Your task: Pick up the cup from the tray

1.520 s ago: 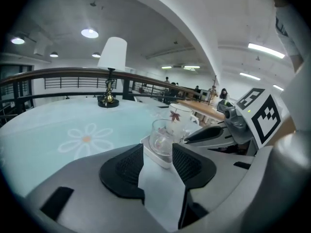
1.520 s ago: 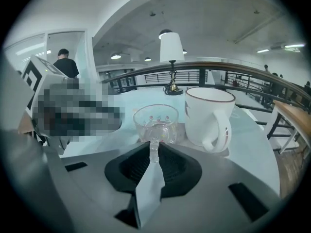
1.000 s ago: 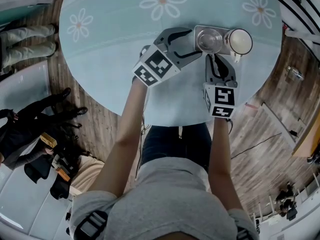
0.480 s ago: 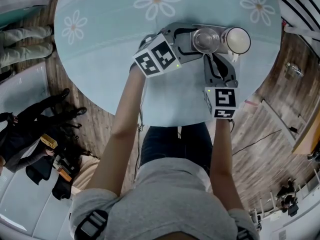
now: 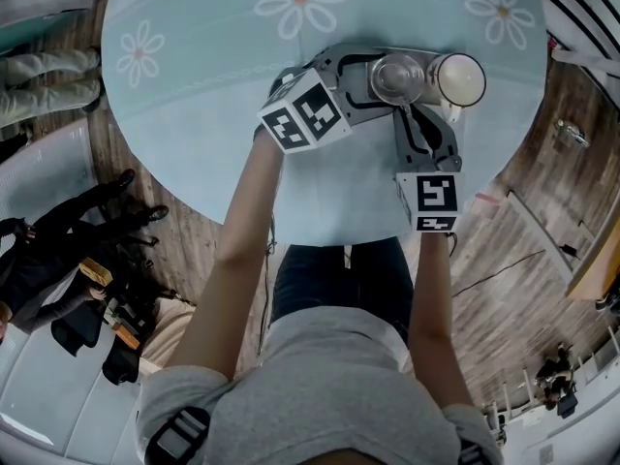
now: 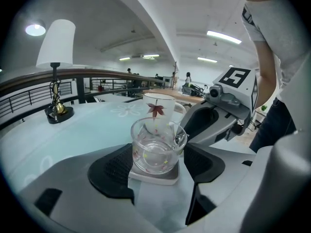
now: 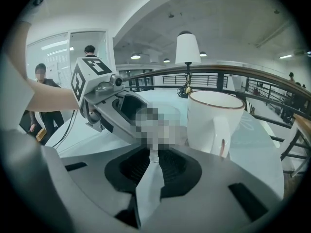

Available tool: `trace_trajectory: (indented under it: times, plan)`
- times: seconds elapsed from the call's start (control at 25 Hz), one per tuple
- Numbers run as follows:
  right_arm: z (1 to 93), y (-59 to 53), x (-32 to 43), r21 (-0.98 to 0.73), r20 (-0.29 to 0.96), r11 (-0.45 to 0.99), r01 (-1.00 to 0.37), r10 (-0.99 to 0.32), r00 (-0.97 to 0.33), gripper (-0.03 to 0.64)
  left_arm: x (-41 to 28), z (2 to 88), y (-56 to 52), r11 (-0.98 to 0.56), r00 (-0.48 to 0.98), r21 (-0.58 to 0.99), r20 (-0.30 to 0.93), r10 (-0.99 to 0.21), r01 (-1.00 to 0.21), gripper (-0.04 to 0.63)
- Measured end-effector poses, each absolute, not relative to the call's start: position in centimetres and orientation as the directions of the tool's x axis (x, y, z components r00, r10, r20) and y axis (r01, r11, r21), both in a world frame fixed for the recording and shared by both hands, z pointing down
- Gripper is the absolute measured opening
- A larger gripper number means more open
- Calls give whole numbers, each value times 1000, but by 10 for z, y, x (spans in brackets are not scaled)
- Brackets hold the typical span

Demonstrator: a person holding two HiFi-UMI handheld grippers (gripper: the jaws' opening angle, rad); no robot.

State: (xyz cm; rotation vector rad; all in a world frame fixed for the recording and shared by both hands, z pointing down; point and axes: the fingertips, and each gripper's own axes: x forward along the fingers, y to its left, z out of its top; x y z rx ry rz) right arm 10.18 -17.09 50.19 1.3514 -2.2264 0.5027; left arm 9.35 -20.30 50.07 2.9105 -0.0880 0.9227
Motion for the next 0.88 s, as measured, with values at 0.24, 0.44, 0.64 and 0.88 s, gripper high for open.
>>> trace_trajectory:
  times: [0.24,0.44,0.64,0.88]
  plan:
    - [489,-166,92,-63,562,464,-884,-715,-415,51,84,487,-199,-994,813,43,580,-60,-105,333]
    - [475,-165,76,-58,547,501,-863,-707,-447,51,67,472,-196,-986,814,27,568,-121,-165,333]
    - [473,-160,54,-65,546,545,-836,-682,-487,51,42,470,-191,-976,796,24,583,-163,-217,333]
    - [476,-148,26,-81,550,587,-806,-648,-527,51,12,473,-178,-962,778,32,597,-198,-270,333]
